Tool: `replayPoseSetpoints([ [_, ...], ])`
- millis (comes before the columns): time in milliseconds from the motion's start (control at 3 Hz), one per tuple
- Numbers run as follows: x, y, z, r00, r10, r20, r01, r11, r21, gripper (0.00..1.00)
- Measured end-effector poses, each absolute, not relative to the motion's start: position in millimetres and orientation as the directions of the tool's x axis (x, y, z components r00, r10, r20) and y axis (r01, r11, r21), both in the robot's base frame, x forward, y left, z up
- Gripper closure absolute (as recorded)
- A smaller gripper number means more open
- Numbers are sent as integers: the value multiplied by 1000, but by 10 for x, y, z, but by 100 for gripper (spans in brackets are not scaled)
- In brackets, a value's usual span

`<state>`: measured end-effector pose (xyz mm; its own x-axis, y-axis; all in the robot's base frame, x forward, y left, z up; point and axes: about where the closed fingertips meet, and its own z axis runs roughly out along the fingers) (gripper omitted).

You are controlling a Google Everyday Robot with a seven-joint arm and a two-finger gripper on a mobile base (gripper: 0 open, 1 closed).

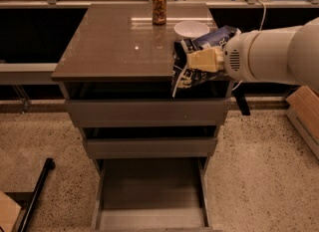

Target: Pick blue chip bag from bottom drawer and place on counter

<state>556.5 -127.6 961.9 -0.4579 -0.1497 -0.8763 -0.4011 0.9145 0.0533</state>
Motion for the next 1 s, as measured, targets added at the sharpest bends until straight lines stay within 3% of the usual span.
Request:
replayPoseSetpoints([
  [333,5590,-1225,9610,-459,-153,-875,-412,909,57,91],
  [667,5832,-782,9629,-401,-98,-911,-487,865,122,100],
  [1000,6199,-366,9705,-324,2,-946,-538,822,186,100],
])
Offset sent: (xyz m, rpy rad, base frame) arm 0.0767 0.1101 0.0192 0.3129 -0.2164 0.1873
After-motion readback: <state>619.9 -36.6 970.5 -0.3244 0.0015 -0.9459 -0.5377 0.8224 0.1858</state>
